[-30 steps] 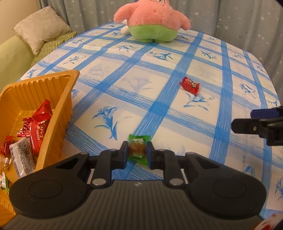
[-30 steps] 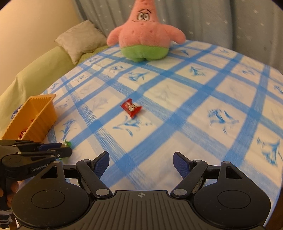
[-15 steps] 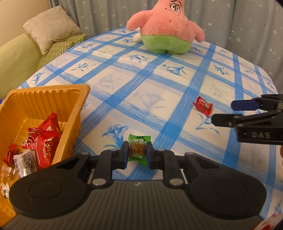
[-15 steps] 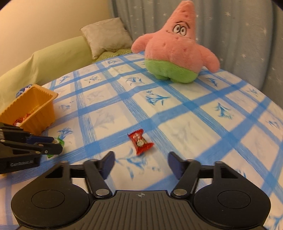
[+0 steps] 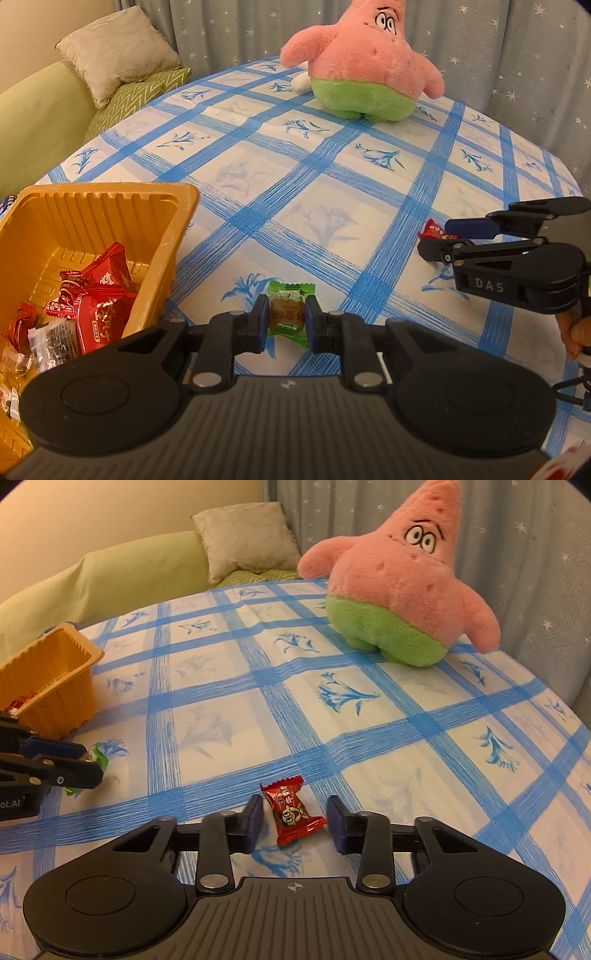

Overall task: Organize snacks
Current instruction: 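Grasp the green-wrapped candy with the left gripper while the right grasps the small red candy, then carry the green and small red candies over the orange tray with both tools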

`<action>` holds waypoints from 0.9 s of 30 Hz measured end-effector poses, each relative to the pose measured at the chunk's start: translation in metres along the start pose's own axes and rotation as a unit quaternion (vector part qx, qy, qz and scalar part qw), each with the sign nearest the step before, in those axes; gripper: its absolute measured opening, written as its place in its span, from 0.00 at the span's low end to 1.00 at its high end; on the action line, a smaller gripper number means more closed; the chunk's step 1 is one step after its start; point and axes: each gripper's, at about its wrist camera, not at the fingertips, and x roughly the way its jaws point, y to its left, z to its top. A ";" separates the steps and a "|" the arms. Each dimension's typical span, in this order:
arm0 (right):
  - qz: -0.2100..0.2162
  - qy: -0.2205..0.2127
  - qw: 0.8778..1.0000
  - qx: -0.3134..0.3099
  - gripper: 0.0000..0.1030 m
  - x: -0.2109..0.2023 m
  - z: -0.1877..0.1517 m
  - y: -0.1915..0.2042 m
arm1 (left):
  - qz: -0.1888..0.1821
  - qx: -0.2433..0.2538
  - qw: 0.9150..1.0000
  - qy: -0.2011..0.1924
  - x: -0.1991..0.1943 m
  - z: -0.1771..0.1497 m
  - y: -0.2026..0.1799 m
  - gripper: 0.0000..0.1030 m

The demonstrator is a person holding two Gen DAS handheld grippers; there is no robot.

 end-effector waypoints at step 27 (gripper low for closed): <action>0.029 -0.016 0.998 0.053 0.23 -0.063 0.000 0.023 | -0.021 -0.004 1.000 -0.019 -0.044 -0.009 -0.008 0.17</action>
